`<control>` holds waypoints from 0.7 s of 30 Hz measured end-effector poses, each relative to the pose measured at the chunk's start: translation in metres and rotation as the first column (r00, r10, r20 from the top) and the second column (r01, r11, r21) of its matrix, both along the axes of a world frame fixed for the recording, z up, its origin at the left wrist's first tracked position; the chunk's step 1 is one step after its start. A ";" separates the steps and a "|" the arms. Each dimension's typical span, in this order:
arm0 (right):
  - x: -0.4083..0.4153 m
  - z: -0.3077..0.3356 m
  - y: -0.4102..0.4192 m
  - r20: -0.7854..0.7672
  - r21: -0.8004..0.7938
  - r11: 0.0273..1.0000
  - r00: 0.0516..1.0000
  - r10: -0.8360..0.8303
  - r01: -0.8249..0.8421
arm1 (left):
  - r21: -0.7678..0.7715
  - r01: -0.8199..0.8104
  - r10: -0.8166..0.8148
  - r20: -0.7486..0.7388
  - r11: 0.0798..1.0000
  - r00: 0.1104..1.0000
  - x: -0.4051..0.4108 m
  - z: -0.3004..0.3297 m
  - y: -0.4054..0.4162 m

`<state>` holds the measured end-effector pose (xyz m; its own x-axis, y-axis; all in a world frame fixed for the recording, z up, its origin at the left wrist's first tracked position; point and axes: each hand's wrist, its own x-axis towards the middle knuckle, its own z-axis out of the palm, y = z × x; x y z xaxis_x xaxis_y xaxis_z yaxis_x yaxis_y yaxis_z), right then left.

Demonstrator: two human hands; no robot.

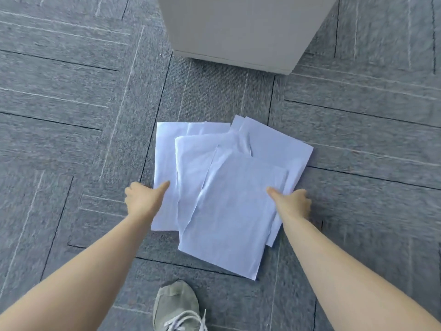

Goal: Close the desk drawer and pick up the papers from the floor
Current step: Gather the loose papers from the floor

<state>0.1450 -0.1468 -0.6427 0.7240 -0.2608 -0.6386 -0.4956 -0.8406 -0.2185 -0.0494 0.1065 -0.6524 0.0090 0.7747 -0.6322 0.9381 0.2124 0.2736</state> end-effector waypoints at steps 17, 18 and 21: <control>-0.024 0.015 0.063 -0.176 0.591 0.791 0.982 -0.064 0.158 | -0.255 0.135 0.045 0.593 0.957 0.804 0.037 0.044 -0.036; -0.021 0.033 0.063 -0.160 0.631 0.761 0.985 -0.058 0.147 | -0.251 0.116 0.066 0.617 0.961 0.784 0.037 0.060 -0.030; -0.013 0.116 0.073 -0.064 0.718 0.693 0.998 -0.020 0.061 | -0.242 0.076 0.112 0.675 0.967 0.729 0.041 0.133 -0.015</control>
